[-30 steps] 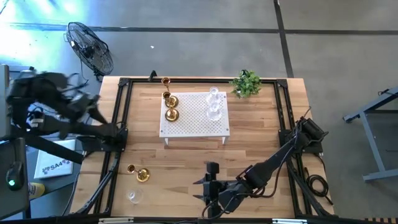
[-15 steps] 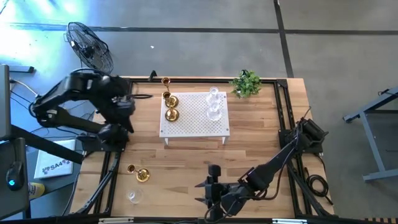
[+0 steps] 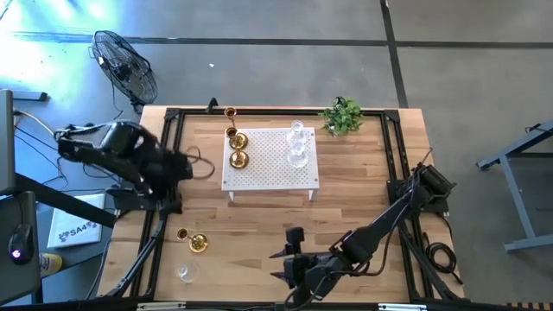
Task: Pick & Place candle stick holders
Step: Put the transparent glass candle holder on the shelf aligned with the other transparent glass candle holders
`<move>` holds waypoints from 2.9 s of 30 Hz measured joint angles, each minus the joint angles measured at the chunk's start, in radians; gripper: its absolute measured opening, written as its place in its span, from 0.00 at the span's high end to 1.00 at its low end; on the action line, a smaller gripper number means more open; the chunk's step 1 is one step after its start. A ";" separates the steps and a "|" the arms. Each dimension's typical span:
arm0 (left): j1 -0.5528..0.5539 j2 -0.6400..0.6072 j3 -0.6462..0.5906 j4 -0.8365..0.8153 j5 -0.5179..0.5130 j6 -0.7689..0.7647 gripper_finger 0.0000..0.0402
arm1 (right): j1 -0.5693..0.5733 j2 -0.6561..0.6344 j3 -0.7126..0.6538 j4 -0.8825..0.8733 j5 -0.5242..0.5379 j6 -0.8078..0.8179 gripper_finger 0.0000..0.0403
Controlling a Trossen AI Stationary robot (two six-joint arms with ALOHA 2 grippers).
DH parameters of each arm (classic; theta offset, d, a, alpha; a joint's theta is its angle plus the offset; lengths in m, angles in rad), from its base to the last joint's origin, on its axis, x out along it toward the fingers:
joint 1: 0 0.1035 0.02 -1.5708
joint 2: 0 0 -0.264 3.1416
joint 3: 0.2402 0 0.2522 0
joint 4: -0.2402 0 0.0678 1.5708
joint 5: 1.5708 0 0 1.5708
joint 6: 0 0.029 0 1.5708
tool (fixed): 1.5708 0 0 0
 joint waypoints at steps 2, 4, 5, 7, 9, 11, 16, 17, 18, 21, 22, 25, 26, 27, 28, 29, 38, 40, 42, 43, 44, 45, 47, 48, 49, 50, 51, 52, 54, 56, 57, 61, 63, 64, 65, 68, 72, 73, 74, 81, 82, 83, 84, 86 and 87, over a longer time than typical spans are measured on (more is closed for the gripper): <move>-0.084 0.018 0.000 0.003 -0.036 -0.102 0.44 | -0.008 0.000 0.000 -0.007 -0.006 -0.022 0.53; -0.168 0.041 0.000 0.002 -0.059 -0.199 0.44 | -0.018 0.000 0.000 -0.011 -0.031 -0.049 0.53; -0.209 0.051 0.000 -0.002 -0.064 -0.246 0.44 | -0.023 0.000 0.000 -0.012 -0.045 -0.061 0.53; -0.286 0.079 0.000 -0.004 -0.082 -0.325 0.44 | -0.034 0.000 0.000 -0.013 -0.077 -0.083 0.53; -0.354 0.108 0.000 -0.006 -0.087 -0.391 0.44 | -0.046 0.000 0.000 -0.013 -0.109 -0.098 0.53; -0.413 0.134 0.000 -0.007 -0.084 -0.462 0.44 | -0.058 0.000 0.000 -0.016 -0.141 -0.105 0.53; -0.517 0.192 0.000 -0.009 -0.080 -0.586 0.44 | -0.080 0.000 0.000 -0.020 -0.206 -0.140 0.53; -0.532 0.200 0.000 -0.009 -0.078 -0.610 0.44 | -0.084 0.000 0.000 -0.020 -0.221 -0.149 0.53; -0.546 0.209 0.000 -0.010 -0.078 -0.637 0.44 | -0.088 0.000 0.000 -0.020 -0.230 -0.164 0.53; -0.592 0.234 0.000 -0.008 -0.084 -0.744 0.44 | -0.099 0.000 0.000 -0.020 -0.249 -0.206 0.53; -0.605 0.241 0.000 -0.007 -0.085 -0.774 0.44 | -0.104 0.000 0.000 -0.020 -0.259 -0.221 0.53; -0.629 0.261 0.000 -0.007 -0.087 -0.835 0.44 | -0.121 0.000 0.000 -0.020 -0.304 -0.263 0.53; -0.633 0.269 0.000 -0.006 -0.089 -0.850 0.44 | -0.127 0.000 0.000 -0.018 -0.325 -0.277 0.53; -0.634 0.275 0.000 -0.002 -0.093 -0.864 0.44 | -0.134 0.000 0.000 -0.015 -0.350 -0.288 0.53; -0.633 0.283 0.000 0.001 -0.095 -0.877 0.44 | -0.141 0.000 0.000 -0.010 -0.375 -0.300 0.53; -0.632 0.288 0.000 0.005 -0.095 -0.884 0.44 | -0.148 0.000 0.000 -0.005 -0.398 -0.306 0.53; -0.632 0.358 0.000 0.088 -0.120 -0.900 0.44 | -0.197 0.000 0.000 0.005 -0.502 -0.349 0.53; -0.632 0.378 0.000 0.111 -0.072 -0.918 0.44 | -0.204 0.000 0.000 0.005 -0.509 -0.349 0.53; -0.632 0.397 0.000 0.124 -0.031 -0.921 0.44 | -0.210 0.000 0.000 0.005 -0.522 -0.355 0.53; -0.632 0.405 0.000 0.131 -0.021 -0.916 0.44 | -0.212 0.000 0.000 0.004 -0.533 -0.358 0.53; -0.632 0.415 0.001 0.135 -0.013 -0.906 0.44 | -0.215 0.000 0.000 0.003 -0.543 -0.363 0.53; -0.632 0.425 0.001 0.135 -0.009 -0.888 0.44 | -0.217 0.000 0.000 0.003 -0.554 -0.367 0.53; -0.632 0.446 0.001 0.137 -0.010 -0.832 0.44 | -0.217 0.000 0.000 0.004 -0.562 -0.374 0.53; -0.632 0.456 0.001 0.138 -0.009 -0.808 0.44 | -0.217 0.000 0.000 0.003 -0.566 -0.375 0.53; -0.632 0.467 0.001 0.143 -0.008 -0.796 0.44 | -0.217 0.000 0.000 0.003 -0.573 -0.375 0.53; -0.634 0.477 0.001 0.154 -0.008 -0.787 0.44 | -0.217 0.000 0.000 0.003 -0.581 -0.375 0.53; -0.640 0.486 0.001 0.169 -0.009 -0.773 0.44 | -0.217 0.000 0.000 0.003 -0.583 -0.375 0.53; -0.645 0.495 0.001 0.178 -0.011 -0.764 0.44 | -0.217 0.000 0.000 0.003 -0.585 -0.375 0.53; -0.653 0.510 0.001 0.185 -0.016 -0.761 0.44 | -0.217 0.000 0.000 0.003 -0.585 -0.375 0.53; -0.654 0.526 0.001 0.185 -0.017 -0.806 0.44 | -0.217 0.000 0.000 0.003 -0.585 -0.375 0.53; -0.653 0.532 0.001 0.185 -0.020 -0.837 0.44 | -0.217 0.000 0.000 0.003 -0.585 -0.375 0.53; -0.651 0.542 0.001 0.185 -0.037 -0.861 0.44 | -0.217 0.000 0.000 0.003 -0.585 -0.375 0.53; -0.652 0.549 0.001 0.187 -0.043 -0.850 0.44 | -0.217 0.000 0.000 0.003 -0.585 -0.375 0.53; -0.652 0.550 0.001 0.187 -0.042 -0.849 0.44 | -0.217 0.000 0.000 0.003 -0.585 -0.375 0.53; -0.652 0.550 0.001 0.187 -0.045 -0.849 0.44 | -0.217 0.000 0.000 0.003 -0.585 -0.375 0.53; -0.652 0.556 0.001 0.186 -0.090 -0.831 0.44 | -0.217 0.000 0.000 0.003 -0.585 -0.375 0.53; -0.660 0.561 0.001 0.193 -0.143 -0.796 0.44 | -0.217 0.000 0.000 0.003 -0.585 -0.375 0.53; -0.660 0.564 0.001 0.201 -0.139 -0.796 0.44 | -0.217 0.000 0.000 0.003 -0.585 -0.375 0.53; -0.663 0.567 0.001 0.210 -0.134 -0.796 0.44 | -0.217 0.000 0.000 0.002 -0.585 -0.375 0.53; -0.688 0.575 0.001 0.285 -0.143 -0.794 0.44 | -0.217 0.000 0.000 0.002 -0.585 -0.373 0.53; -0.695 0.580 0.001 0.295 -0.139 -0.793 0.44 | -0.217 0.000 0.000 0.002 -0.585 -0.373 0.53; -0.700 0.586 0.001 0.294 -0.141 -0.792 0.44 | -0.217 0.000 0.000 0.002 -0.585 -0.373 0.53; -0.702 0.593 0.000 0.287 -0.144 -0.792 0.44 | -0.217 0.000 0.000 0.002 -0.585 -0.373 0.53; -0.704 0.608 0.000 0.284 -0.146 -0.777 0.44 | -0.217 0.000 0.000 0.002 -0.585 -0.374 0.53; -0.704 0.615 0.000 0.284 -0.145 -0.764 0.44 | -0.217 0.000 0.000 0.002 -0.585 -0.373 0.53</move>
